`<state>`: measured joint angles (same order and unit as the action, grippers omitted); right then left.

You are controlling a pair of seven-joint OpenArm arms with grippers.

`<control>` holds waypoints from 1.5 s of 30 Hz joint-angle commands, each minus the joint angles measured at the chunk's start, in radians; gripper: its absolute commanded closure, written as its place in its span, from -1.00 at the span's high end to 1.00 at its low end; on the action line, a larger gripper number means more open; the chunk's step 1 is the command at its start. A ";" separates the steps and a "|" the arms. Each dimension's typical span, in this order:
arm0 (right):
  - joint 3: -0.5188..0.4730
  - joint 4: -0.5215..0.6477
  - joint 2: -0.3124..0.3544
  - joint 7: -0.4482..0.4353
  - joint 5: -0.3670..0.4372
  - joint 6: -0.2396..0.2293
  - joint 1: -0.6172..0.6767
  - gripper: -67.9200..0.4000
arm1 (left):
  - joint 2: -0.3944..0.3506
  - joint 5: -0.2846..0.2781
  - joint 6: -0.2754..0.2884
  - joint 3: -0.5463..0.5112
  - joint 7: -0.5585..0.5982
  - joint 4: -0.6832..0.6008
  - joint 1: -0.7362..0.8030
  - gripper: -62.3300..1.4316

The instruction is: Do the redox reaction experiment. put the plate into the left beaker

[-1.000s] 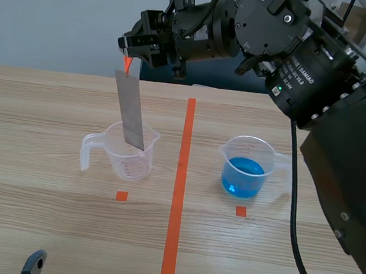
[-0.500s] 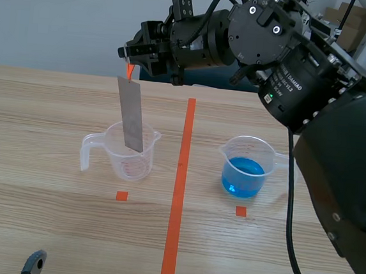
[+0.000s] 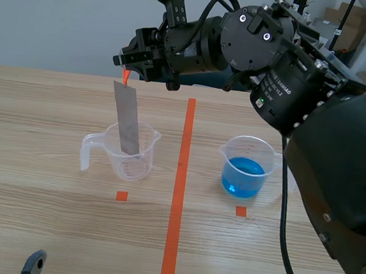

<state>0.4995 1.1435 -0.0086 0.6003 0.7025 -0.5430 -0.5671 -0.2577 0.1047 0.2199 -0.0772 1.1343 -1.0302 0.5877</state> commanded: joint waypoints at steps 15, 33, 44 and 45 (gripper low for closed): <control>-0.001 -0.053 -0.012 -0.028 -0.004 -0.027 -0.026 -0.96 | -0.006 -0.006 0.000 -0.005 0.018 -0.011 0.010 1.00; -0.001 -0.053 -0.014 -0.117 -0.027 -0.025 -0.026 1.00 | -0.006 -0.006 0.000 -0.005 0.018 -0.011 0.010 1.00; -0.001 -0.053 -0.031 -0.121 -0.116 -0.022 -0.029 1.00 | -0.006 -0.006 0.000 -0.005 0.017 -0.011 0.010 1.00; -0.001 -0.053 -0.031 -0.121 -0.116 -0.022 -0.029 1.00 | -0.006 -0.006 0.000 -0.005 0.017 -0.011 0.010 1.00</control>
<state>0.4995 1.0817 -0.0307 0.4942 0.5739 -0.5632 -0.5671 -0.2577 0.1047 0.2199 -0.0772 1.1343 -1.0302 0.5877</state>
